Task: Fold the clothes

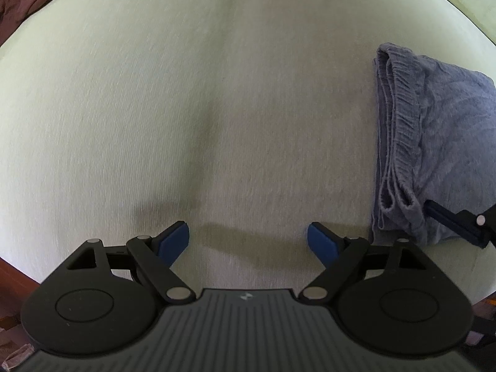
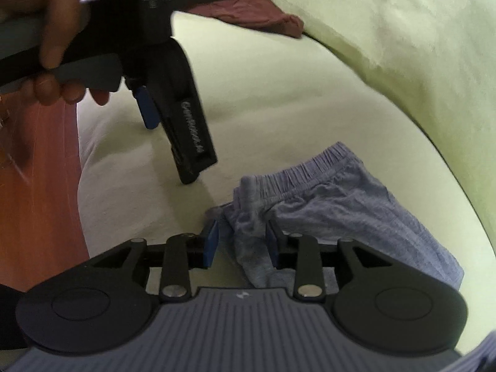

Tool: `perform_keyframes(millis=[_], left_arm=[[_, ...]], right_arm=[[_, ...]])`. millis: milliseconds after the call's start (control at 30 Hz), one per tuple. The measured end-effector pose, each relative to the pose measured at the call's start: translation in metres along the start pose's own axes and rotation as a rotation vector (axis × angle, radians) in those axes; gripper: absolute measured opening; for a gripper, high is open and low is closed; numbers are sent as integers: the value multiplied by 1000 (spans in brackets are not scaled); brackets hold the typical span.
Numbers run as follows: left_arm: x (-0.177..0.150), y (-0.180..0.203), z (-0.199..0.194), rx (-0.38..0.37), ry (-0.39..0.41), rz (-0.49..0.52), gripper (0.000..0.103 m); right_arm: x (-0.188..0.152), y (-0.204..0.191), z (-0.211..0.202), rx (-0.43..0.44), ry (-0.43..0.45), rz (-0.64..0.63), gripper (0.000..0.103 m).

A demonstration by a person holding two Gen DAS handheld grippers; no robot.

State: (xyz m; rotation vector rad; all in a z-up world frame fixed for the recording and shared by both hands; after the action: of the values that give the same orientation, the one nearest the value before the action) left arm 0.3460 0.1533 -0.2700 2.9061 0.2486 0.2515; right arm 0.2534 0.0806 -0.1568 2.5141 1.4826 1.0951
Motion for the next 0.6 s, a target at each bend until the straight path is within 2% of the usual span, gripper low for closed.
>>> perform_keyframes(millis=[100,200,433,600], left_arm=[[-1,0,0,-1,-2,4,87],[-2,-2,1,8,-1,3,94],[-4,0,0,26,4,33,95],[-8,-4,-3,17,-1,29,95]], right_arm=[[1,-1,5,-31,6,-8,28],[4,2,11,-52,3,-14,28],[3,-1,7,-80,22,-101,28],[1,10,5,-104,3,-77,28]])
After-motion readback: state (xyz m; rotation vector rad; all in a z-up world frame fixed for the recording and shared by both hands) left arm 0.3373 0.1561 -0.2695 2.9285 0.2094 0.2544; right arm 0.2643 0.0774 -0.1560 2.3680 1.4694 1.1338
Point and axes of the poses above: each gripper's, at about its wrist camera, not at the fingertips, and z roughly the way its jaws point, y to its right, x to its top, the point moved 8 cm from there along z, roughly the way its jaws point, and after that the axes turned 9 degrees about -x, right-handed, at the moved point
